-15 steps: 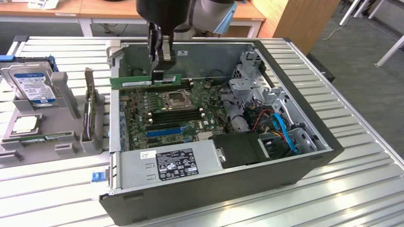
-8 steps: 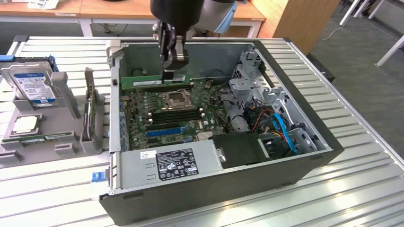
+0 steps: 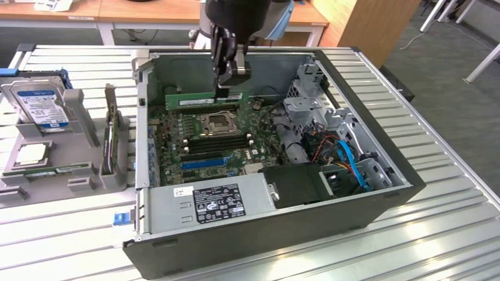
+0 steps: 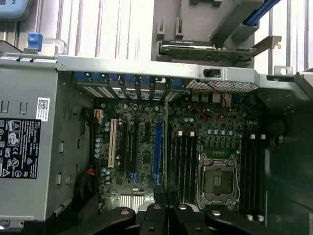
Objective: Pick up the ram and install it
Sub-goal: 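Pick up the ram and move it above insertion slot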
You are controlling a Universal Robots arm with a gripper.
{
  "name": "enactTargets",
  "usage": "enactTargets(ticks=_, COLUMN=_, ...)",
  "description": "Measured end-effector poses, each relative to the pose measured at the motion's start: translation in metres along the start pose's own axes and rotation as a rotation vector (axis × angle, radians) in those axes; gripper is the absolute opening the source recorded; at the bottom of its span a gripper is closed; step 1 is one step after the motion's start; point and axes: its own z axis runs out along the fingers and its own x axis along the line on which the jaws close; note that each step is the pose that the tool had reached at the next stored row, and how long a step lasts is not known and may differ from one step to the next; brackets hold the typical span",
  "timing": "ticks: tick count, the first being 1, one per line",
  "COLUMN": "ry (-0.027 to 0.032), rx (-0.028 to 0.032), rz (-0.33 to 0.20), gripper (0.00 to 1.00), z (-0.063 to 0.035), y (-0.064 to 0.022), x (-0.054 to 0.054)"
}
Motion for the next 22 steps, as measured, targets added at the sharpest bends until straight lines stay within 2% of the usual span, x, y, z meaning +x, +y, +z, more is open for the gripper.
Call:
enactTargets(ticks=12, ry=0.0000, rx=0.0001, rz=0.000, gripper=0.11, z=-0.0022, y=-0.0288, x=0.001)
enactTargets(ticks=22, ry=0.0000, rx=0.0000, rz=0.000, gripper=0.11, z=-0.0021, y=-0.0303, x=-0.001)
